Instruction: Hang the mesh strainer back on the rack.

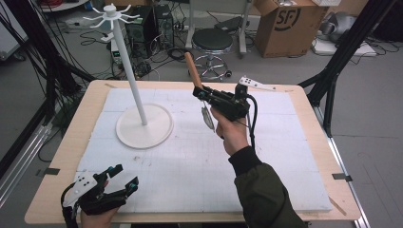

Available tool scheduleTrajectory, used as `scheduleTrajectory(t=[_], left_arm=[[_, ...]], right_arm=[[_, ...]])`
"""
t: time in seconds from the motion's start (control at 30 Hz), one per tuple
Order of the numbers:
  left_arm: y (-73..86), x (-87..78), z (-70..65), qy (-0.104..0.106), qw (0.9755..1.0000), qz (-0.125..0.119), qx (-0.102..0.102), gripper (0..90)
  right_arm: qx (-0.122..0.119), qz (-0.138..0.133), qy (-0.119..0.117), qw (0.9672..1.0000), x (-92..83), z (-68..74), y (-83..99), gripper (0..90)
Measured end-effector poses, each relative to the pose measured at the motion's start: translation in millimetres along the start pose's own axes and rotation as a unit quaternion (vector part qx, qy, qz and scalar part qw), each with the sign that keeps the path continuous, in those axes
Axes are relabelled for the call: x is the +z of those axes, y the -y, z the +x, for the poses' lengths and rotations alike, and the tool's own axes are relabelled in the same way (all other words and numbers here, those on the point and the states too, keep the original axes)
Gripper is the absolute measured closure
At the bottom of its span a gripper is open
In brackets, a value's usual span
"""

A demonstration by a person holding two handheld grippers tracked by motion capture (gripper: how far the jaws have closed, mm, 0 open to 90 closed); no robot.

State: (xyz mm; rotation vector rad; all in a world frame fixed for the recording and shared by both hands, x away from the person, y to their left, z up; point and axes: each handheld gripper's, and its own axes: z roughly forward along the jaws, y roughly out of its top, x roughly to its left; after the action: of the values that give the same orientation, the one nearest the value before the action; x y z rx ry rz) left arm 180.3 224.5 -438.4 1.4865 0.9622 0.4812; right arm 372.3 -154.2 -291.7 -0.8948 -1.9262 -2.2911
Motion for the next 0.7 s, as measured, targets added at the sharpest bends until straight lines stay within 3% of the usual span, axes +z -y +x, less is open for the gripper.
scheduleTrajectory(t=[0.5, 0.7], left_arm=[[1.3, 1.2, 0.2, 0.002, 1.0, 0.003, -0.001, 22.0], [1.5, 1.2, 0.6, 0.003, 1.0, 0.005, -0.003, 22.0]], right_arm=[[-0.032, -0.007, -0.026, 0.9991, 36.3, 18.5, -25.7, 71.1], [-0.032, -0.005, -0.039, 0.9987, 55.4, 20.6, -32.5, 71.0]])
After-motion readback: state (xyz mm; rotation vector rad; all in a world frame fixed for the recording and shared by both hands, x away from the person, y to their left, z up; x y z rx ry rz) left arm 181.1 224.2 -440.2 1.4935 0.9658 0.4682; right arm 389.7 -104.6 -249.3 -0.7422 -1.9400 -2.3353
